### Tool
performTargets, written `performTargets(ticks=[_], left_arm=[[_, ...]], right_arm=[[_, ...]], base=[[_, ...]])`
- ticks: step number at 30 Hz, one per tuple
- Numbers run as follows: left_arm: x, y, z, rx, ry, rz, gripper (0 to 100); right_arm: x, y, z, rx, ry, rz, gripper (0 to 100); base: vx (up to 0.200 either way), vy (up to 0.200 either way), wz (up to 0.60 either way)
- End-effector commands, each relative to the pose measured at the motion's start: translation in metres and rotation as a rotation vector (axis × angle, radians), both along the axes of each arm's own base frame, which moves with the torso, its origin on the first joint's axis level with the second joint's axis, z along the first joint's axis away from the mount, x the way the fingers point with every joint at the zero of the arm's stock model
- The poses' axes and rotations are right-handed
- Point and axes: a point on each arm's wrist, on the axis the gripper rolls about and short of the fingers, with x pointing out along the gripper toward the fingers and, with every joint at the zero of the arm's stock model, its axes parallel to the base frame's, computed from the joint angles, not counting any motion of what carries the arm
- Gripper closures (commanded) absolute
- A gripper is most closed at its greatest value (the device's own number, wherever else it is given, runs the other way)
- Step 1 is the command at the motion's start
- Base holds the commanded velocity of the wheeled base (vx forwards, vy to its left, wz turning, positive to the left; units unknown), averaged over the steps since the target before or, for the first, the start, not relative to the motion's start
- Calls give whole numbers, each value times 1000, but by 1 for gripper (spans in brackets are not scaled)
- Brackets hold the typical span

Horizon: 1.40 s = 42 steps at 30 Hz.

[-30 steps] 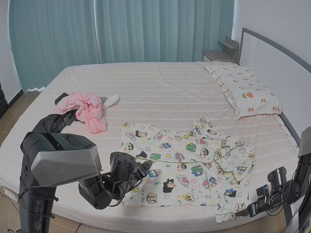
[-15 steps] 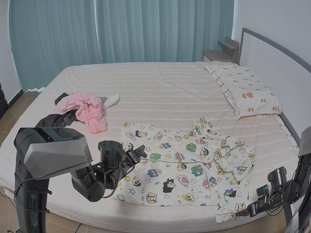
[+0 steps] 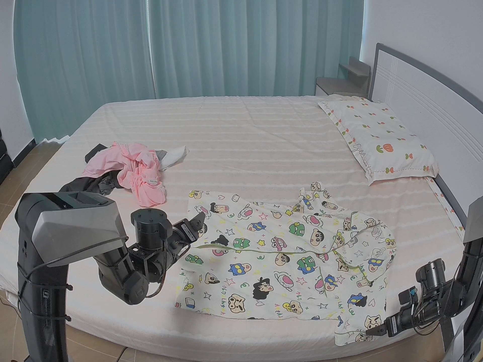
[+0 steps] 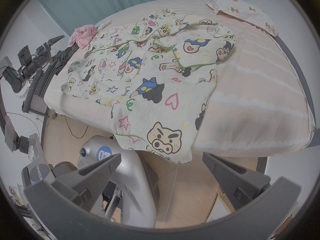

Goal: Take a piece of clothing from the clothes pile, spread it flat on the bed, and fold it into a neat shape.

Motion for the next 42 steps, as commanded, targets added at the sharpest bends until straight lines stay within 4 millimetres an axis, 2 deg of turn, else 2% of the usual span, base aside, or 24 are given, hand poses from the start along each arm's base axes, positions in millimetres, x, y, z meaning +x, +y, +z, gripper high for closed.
performTargets(ticks=[1, 5, 7, 10, 12, 17, 21, 28, 33, 42], left_arm=[[-2, 7, -2, 16, 4, 10, 0], [-27, 12, -6, 20, 83, -43, 0], [-53, 17, -7, -5, 165, -133, 0], [-81, 27, -4, -48, 240, -297, 0], [-87, 34, -4, -48, 253, -347, 0], [-94, 47, -12, 39, 275, -465, 0], [-98, 48, -24, 67, 303, -568, 0], [-98, 46, -68, 280, 330, -718, 0], [-100, 45, -75, 286, 338, -769, 0], [-96, 45, -74, 291, 316, -771, 0]], right_arm=[[-5, 0, 0, 0, 17, -1, 0], [-5, 0, 0, 0, 17, -1, 0], [-5, -1, 0, 0, 16, -2, 0], [-5, -1, 0, 2, 16, -3, 0], [-5, -1, 0, 0, 17, -1, 0], [-5, -1, 0, 0, 19, -2, 0], [-5, 0, 0, 0, 18, 1, 0], [-5, 0, 0, 0, 20, 1, 0], [-5, 0, -1, -2, 26, 2, 0], [-5, 0, -1, -2, 26, 3, 0]], base=[[0, 0, 0], [0, 0, 0], [0, 0, 0], [0, 0, 0], [0, 0, 0], [0, 0, 0], [0, 0, 0], [0, 0, 0], [0, 0, 0], [0, 0, 0]])
